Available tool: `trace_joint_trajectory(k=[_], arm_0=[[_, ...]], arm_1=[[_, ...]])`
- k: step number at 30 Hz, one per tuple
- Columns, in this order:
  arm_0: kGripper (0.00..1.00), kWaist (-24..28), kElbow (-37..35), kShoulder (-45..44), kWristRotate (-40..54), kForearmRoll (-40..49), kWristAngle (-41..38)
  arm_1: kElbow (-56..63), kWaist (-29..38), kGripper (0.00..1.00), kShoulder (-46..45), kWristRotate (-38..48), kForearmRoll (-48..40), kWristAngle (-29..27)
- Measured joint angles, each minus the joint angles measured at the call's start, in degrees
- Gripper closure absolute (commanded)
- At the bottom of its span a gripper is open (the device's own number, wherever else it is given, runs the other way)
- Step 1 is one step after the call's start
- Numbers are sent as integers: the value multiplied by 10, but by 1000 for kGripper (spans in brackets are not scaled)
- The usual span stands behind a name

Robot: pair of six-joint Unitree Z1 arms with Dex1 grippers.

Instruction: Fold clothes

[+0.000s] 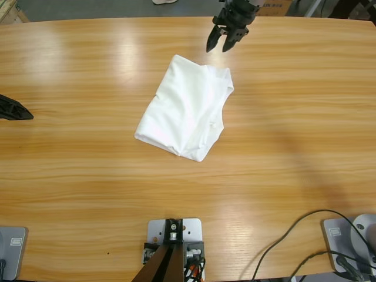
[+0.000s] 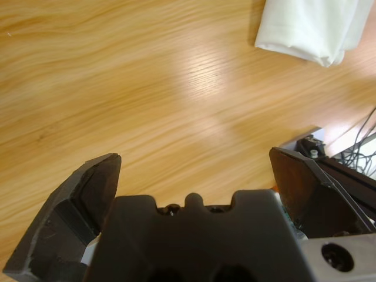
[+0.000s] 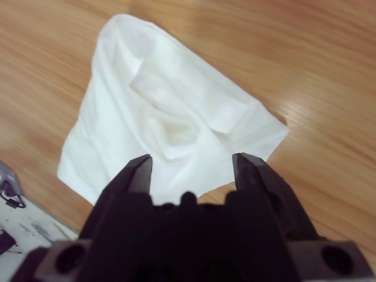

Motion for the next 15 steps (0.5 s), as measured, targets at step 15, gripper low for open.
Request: trace_joint_trajectory(k=[15], arm_0=[[5, 0, 0, 0, 0, 0, 0]], arm_1=[[-5, 18, 437, 40, 1, 10, 0]])
